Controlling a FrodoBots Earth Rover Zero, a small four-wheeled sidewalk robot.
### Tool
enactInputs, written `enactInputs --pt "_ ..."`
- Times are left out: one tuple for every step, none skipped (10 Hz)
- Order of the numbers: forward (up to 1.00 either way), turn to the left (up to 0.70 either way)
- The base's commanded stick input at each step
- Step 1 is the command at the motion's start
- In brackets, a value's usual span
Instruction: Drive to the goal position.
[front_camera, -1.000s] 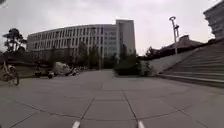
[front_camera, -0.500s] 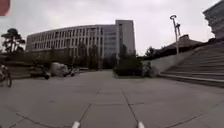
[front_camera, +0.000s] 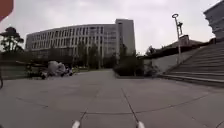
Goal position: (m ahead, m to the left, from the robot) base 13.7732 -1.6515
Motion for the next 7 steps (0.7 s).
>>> enactInputs --pt "0.6 0.0" --pt "0.6 0.0" --pt "0.6 0.0" --pt "0.6 0.0" --pt "0.6 0.0" --pt "0.6 0.0" --pt "0.6 0.0"
